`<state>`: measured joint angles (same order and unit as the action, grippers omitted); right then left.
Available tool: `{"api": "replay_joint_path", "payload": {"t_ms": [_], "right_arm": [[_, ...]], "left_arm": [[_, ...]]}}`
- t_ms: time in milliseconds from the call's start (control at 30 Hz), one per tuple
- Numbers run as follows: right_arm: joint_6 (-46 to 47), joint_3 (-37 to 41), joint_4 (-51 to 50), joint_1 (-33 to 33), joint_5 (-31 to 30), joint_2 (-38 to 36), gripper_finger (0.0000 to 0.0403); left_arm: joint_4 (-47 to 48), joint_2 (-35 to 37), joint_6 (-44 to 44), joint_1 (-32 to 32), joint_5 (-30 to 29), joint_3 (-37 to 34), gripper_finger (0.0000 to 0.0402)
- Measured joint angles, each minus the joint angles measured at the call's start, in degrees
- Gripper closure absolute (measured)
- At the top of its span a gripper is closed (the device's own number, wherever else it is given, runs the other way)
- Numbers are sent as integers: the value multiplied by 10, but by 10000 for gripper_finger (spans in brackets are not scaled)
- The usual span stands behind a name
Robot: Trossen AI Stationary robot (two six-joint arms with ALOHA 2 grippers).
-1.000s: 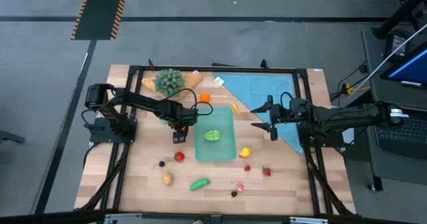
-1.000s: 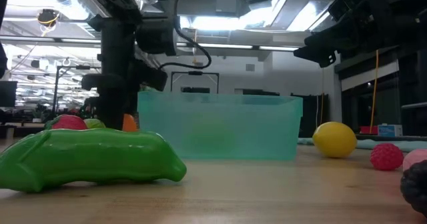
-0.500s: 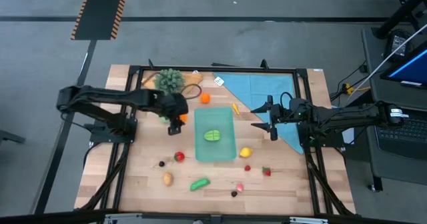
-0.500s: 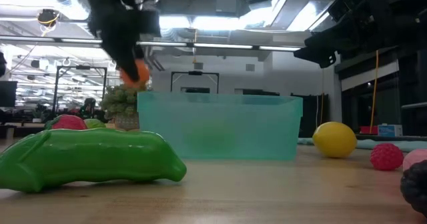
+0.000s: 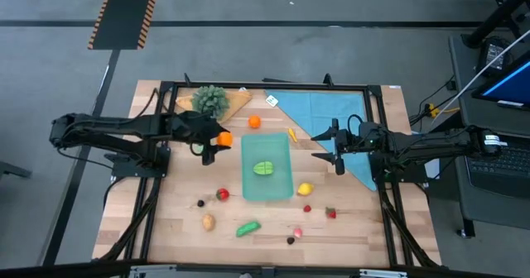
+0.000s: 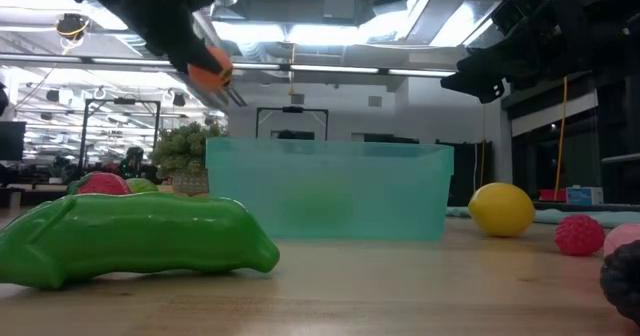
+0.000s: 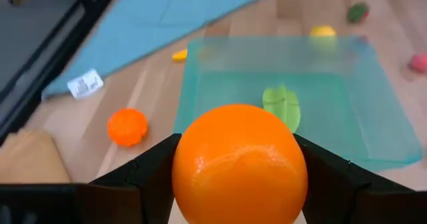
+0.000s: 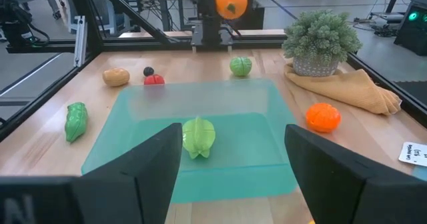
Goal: Pick and placing Produce into tupperware
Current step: Put the orange into the bin
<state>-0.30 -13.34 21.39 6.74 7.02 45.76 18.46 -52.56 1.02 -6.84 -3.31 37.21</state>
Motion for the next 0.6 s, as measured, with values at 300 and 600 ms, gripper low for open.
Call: {"api": "replay_joint_path", "payload": {"t_ms": [300, 600], "right_arm": [[-1, 0, 2, 0, 0, 0, 136], [-1, 0, 2, 0, 0, 0, 136]], "left_arm": [[-126, 30, 47, -5, 56, -66, 162], [-166, 30, 51, -8, 85, -81, 162]]}}
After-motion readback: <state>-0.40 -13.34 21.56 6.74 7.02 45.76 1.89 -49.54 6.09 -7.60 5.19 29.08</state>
